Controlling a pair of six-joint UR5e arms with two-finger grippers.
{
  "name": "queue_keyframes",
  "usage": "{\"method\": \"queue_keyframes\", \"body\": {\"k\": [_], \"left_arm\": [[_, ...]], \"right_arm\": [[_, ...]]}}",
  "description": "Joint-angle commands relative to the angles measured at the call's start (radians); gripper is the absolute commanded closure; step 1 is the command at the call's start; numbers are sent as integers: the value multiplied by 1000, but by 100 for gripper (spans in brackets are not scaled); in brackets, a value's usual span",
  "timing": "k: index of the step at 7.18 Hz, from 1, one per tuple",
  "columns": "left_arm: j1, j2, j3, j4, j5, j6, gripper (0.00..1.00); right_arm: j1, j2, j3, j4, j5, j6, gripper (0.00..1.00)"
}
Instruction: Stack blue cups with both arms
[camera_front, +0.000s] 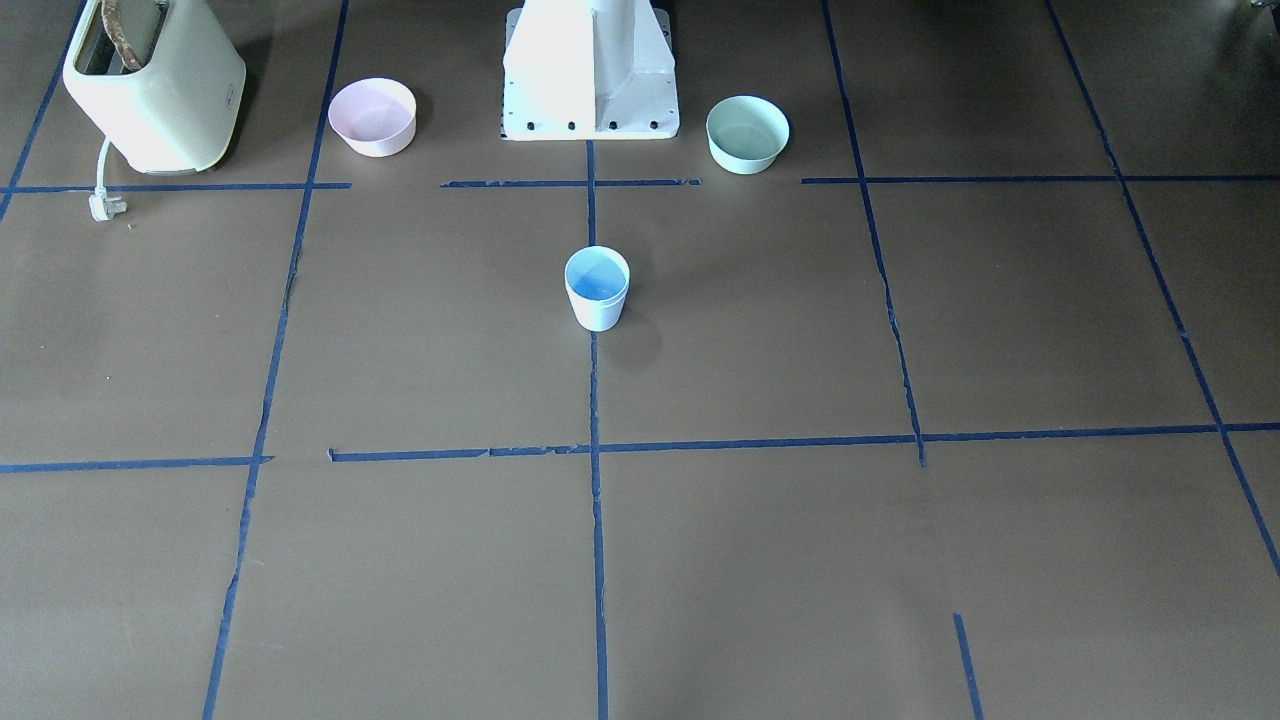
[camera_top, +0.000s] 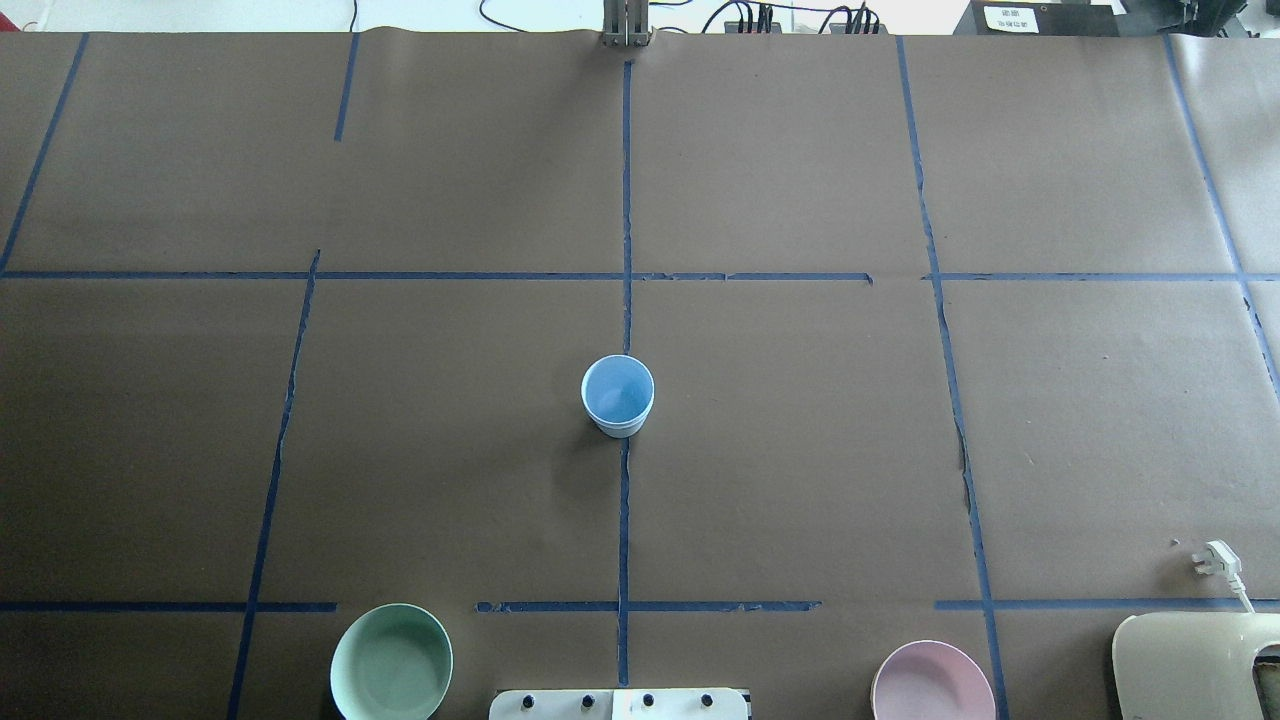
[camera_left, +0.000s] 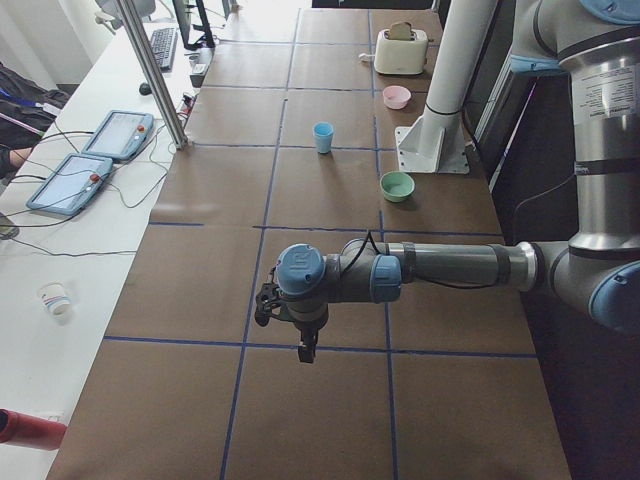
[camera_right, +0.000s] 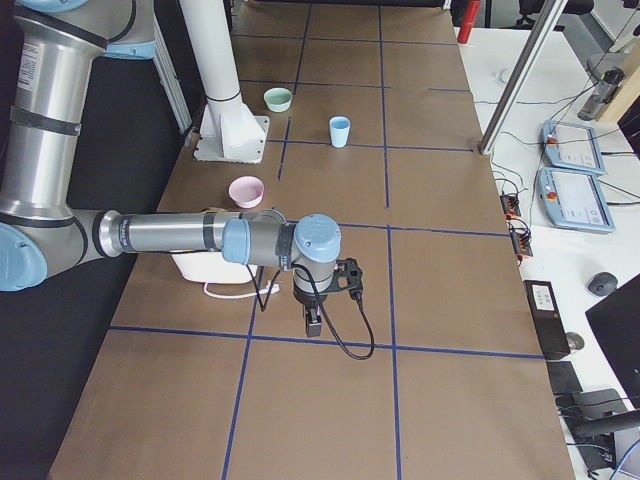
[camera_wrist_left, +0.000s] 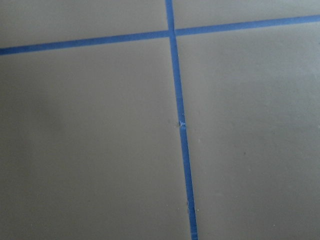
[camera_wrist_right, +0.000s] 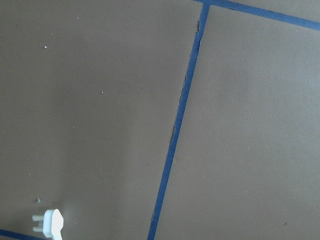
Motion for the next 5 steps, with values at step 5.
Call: {"method": "queue_keyframes", "body": {"k": [5], "left_arm": [[0, 8, -13, 0, 48, -1, 0]], "right_arm": [[-1, 1, -1, 0, 15, 2, 0]]}}
